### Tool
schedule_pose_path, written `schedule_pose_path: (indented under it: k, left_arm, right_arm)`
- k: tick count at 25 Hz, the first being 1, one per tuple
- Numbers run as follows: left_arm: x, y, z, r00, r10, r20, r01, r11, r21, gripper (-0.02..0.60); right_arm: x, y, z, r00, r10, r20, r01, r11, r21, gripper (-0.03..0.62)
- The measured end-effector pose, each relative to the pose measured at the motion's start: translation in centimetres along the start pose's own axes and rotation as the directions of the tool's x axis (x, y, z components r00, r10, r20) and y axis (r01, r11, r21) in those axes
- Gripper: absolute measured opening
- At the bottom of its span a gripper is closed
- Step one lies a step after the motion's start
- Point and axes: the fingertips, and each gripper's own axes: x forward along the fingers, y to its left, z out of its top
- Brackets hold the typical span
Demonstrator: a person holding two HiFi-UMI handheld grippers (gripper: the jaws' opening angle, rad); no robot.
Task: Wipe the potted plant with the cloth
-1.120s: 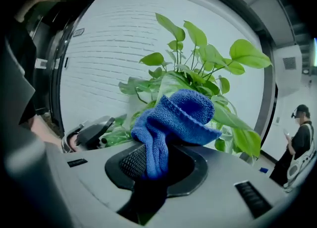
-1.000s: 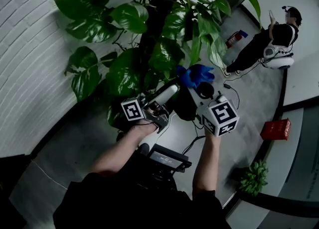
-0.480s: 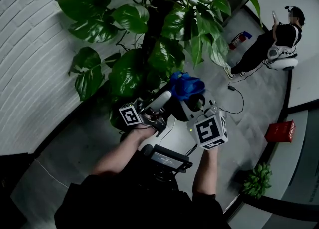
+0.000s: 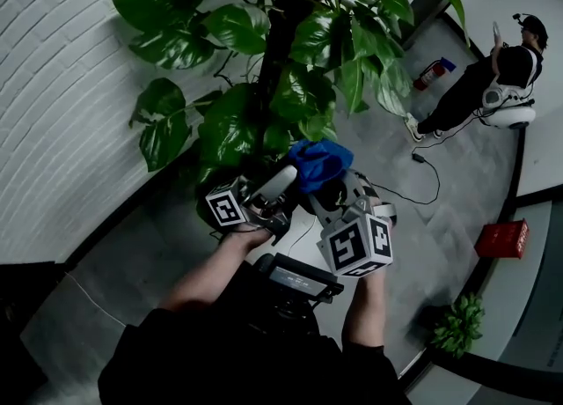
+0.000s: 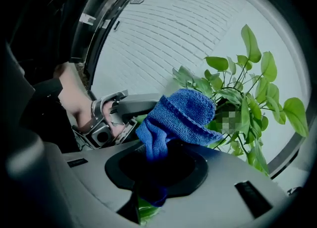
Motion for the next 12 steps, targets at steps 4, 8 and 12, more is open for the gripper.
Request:
schedule_pose_path:
  k: [4, 8, 12]
  left_arm:
    - [-0.6, -0.2, -0.3, 1.000, 0.025, -0.005, -0.024, 0.999, 0.025, 0.279]
    - [-0.9, -0.5, -0.5, 0.999, 0.040, -0.015, -0.039, 0.997, 0.064, 0.281]
    - [-1.1, -0.9, -0.8, 0.998, 0.046, -0.032, -0.042, 0.993, 0.112, 0.289]
  right_arm:
    - [0.2, 1.4, 0.1, 0.999, 0.049, 0.004, -0.049, 0.999, -0.001, 0.106]
    - [0.2, 3.1, 0.5, 0.994, 0.104, 0.021, -0.104, 0.995, -0.013, 0.106]
    - [0.0, 4.4, 0.6, 0.991, 0.132, 0.035, -0.132, 0.991, -0.008, 0.106]
